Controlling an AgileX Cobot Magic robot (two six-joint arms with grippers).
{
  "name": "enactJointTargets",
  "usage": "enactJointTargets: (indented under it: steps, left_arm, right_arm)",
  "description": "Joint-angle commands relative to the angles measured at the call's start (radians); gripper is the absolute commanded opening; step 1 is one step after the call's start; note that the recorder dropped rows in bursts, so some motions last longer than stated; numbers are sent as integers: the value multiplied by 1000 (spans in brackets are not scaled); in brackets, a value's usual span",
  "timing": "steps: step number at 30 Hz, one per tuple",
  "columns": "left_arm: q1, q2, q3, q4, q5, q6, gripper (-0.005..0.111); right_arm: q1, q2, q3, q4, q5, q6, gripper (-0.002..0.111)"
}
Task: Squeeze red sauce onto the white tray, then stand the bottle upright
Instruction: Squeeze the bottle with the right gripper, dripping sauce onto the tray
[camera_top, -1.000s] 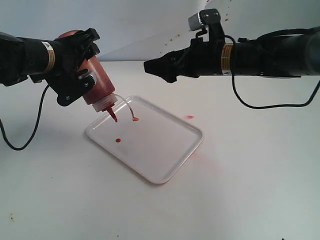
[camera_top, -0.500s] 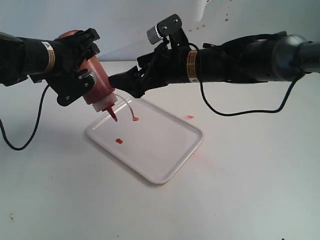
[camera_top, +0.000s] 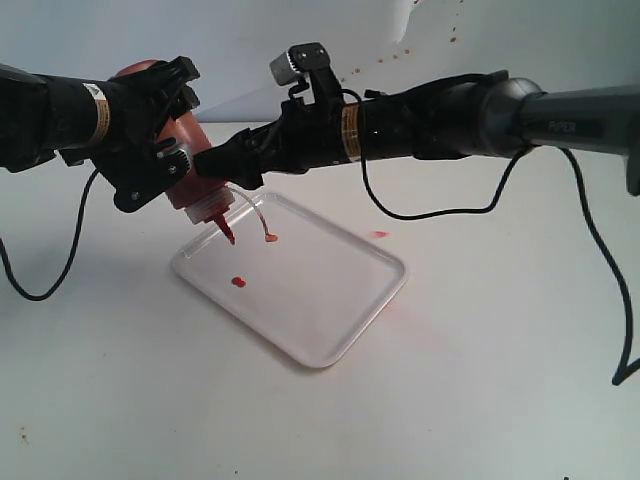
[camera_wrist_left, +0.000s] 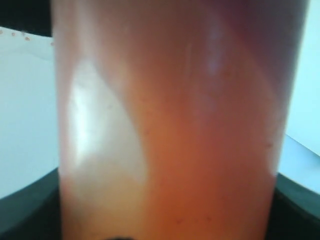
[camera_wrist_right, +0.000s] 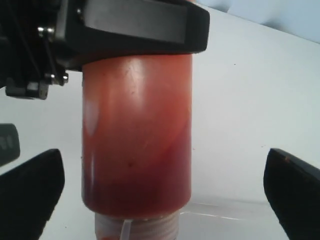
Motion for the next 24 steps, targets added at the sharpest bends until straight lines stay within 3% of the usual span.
enactJointTargets:
  steps: [1,14,18,24]
  left_arm:
    - [-4,-15,-13,-9,-3,-6,0]
    - [-4,-15,-13,-9,-3,-6,0]
    - [-4,-15,-13,-9,-3,-6,0]
    - [-4,-15,-13,-9,-3,-6,0]
  right_arm:
    - [26,25,-53,-92,12,45,105]
    - [113,56,-149,-187,122,105,102]
    - [121,56,-149,-214,147,105,95]
    - [121,56,-149,-187,184,105,73]
